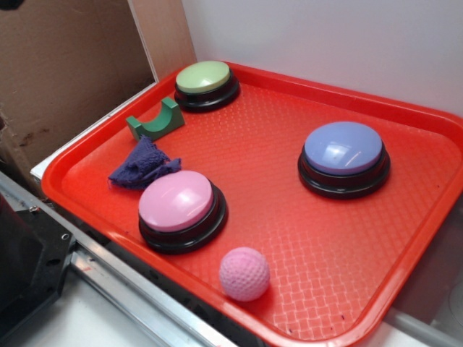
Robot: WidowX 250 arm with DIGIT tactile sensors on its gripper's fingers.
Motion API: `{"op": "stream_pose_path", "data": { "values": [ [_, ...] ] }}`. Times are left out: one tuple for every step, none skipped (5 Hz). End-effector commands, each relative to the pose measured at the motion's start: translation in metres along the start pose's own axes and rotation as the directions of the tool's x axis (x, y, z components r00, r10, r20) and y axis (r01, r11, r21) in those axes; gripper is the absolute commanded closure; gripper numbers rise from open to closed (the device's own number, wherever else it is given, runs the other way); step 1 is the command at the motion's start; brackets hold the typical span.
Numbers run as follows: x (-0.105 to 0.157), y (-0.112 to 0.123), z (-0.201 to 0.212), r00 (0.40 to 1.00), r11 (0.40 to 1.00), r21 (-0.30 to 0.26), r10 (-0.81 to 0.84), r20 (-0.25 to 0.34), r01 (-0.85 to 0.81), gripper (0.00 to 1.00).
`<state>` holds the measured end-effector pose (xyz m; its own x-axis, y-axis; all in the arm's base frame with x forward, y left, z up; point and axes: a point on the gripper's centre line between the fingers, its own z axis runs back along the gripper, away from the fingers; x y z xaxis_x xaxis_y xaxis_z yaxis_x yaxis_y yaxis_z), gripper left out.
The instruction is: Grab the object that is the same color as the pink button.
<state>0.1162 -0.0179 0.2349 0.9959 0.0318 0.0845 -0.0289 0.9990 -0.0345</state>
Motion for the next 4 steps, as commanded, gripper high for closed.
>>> {"op": "stream_pose_path", "data": {
  "values": [
    [0.0,0.0,0.0,1.0,1.0,0.0,0.0,0.0,0.0,0.0],
    [0.004,-0.015,-0.011,0.998,0.999,0.0,-0.043,0.035,0.043,0.0],
    [0.015,-0.043,-0.036,0.995,0.997,-0.038,-0.067,0.078,0.07,0.0],
    [0.024,-0.074,-0.062,0.991,0.99,-0.106,-0.083,0.109,0.094,0.0]
  ]
}}
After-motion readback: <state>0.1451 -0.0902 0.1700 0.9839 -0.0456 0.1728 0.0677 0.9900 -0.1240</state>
